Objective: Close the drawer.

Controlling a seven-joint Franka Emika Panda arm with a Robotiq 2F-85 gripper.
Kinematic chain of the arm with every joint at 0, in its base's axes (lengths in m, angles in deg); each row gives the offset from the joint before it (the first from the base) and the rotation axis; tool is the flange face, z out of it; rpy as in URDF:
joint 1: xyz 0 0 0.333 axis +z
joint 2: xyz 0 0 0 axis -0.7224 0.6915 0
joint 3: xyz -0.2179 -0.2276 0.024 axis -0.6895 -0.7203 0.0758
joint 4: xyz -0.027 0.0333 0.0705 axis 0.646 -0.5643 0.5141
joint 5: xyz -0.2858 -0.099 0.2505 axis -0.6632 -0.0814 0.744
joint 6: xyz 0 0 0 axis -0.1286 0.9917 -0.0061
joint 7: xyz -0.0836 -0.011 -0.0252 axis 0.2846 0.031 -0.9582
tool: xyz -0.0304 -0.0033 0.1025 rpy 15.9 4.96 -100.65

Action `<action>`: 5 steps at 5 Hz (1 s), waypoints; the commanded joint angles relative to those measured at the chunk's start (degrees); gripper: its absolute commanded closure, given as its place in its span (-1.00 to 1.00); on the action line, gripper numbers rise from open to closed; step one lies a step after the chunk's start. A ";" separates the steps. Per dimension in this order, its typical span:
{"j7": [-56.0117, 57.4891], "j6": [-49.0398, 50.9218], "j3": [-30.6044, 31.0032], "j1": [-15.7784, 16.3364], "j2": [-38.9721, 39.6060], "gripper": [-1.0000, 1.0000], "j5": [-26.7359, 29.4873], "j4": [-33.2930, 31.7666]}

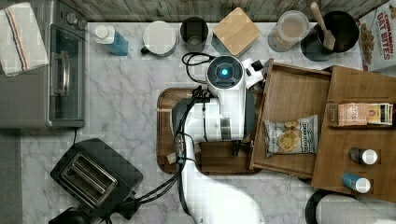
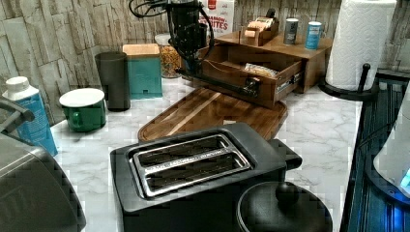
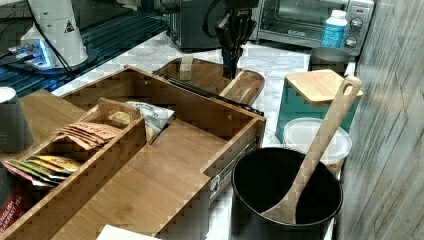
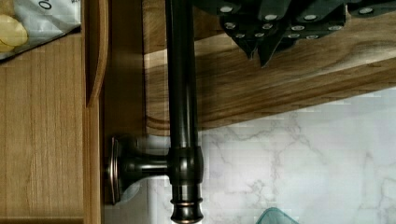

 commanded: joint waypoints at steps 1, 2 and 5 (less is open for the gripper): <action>-0.09 -6.02 -0.01 -0.05 4.19 1.00 -0.21 -4.90; 0.55 -7.93 0.28 -0.47 4.93 1.00 1.00 -5.64; 5.91 -7.89 -0.86 -2.64 2.25 1.00 -1.03 -5.78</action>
